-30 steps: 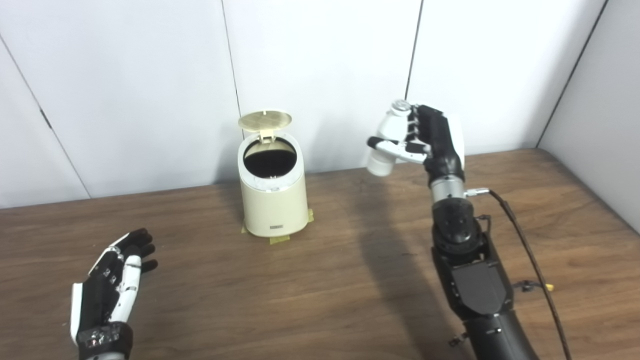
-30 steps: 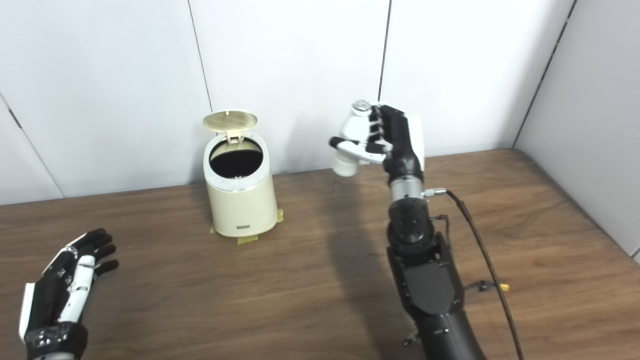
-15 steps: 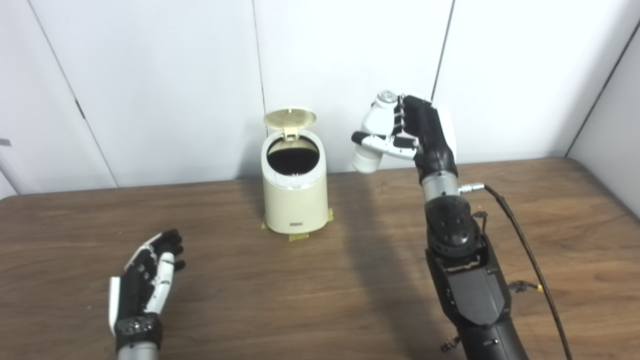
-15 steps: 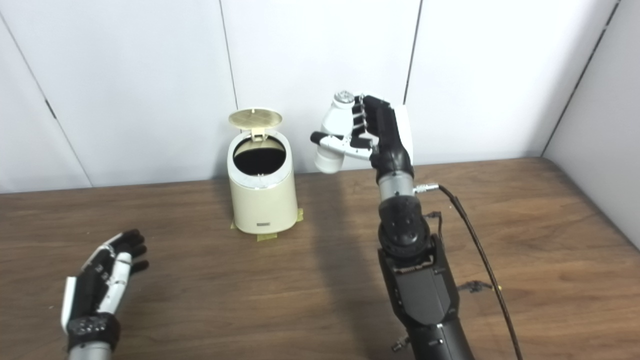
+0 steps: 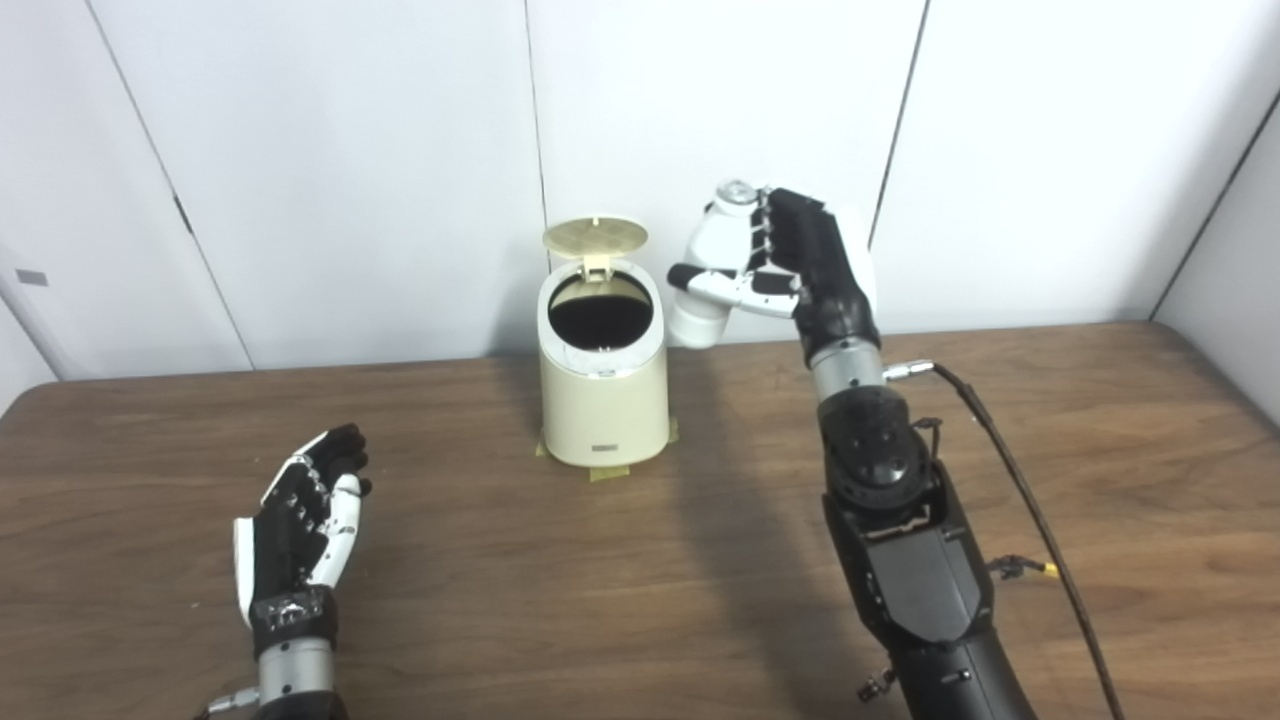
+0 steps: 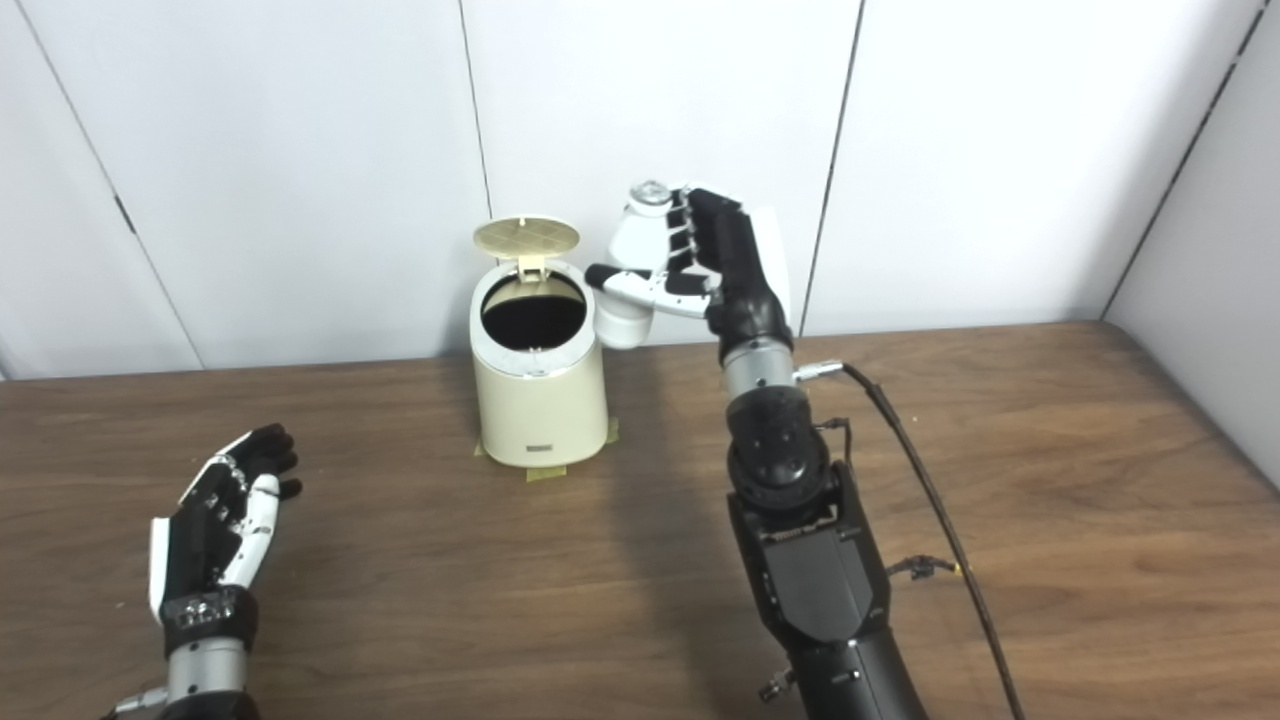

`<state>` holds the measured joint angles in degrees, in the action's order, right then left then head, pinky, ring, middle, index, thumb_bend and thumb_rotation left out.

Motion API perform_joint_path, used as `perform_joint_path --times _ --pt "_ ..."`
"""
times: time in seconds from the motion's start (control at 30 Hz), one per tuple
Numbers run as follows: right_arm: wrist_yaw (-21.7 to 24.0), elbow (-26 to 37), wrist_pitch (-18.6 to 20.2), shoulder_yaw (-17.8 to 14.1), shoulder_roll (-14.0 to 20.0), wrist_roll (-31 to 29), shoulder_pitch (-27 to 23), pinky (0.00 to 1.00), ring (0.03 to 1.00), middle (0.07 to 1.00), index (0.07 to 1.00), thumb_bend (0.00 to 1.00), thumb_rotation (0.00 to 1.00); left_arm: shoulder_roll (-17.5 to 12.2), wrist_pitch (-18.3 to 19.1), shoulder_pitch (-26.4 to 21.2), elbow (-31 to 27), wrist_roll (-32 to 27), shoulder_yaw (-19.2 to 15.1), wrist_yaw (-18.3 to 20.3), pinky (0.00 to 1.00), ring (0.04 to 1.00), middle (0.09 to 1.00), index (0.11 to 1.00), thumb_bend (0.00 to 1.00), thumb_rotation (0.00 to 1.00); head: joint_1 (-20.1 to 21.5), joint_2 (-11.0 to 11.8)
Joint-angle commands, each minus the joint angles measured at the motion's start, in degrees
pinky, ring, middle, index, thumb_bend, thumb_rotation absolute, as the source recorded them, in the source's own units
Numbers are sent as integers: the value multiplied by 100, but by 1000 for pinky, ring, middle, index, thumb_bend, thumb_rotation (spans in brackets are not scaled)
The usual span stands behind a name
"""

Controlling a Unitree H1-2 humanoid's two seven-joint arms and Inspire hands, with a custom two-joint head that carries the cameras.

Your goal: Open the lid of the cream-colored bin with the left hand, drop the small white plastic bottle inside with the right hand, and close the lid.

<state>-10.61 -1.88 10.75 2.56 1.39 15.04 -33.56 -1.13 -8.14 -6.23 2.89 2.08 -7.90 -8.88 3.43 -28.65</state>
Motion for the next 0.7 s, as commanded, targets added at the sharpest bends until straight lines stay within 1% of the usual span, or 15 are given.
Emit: perform_joint_path --times 0.0,0.17,0.4,0.5,0.6,0.67 --pt "-19 98 -243 15 2 67 -385 311 409 485 523 515 0 84 -89 298 181 73 62 -31 702 762 756 742 186 416 5 1" --pt "-44 -21 -242 28 -45 94 -469 314 414 489 514 516 0 134 -38 315 115 100 90 -48 705 763 756 741 191 434 -35 11" --pt "-108 -259 -381 107 -58 230 -586 322 414 492 515 516 0 216 -85 325 100 192 135 -106 698 758 754 740 191 428 -93 25" --pt "-122 -373 -424 119 -69 251 -641 320 415 490 513 516 0 266 -36 347 58 293 169 -158 693 754 752 739 179 430 -126 34" --pt "-142 -544 -554 146 -68 276 -712 322 417 491 513 516 0 308 -38 367 23 310 191 -170 686 750 751 740 173 434 -151 33" --pt "-187 -725 -767 170 -52 300 -772 320 417 490 515 516 0 325 -54 378 20 343 211 -198 684 748 750 740 173 433 -169 37"
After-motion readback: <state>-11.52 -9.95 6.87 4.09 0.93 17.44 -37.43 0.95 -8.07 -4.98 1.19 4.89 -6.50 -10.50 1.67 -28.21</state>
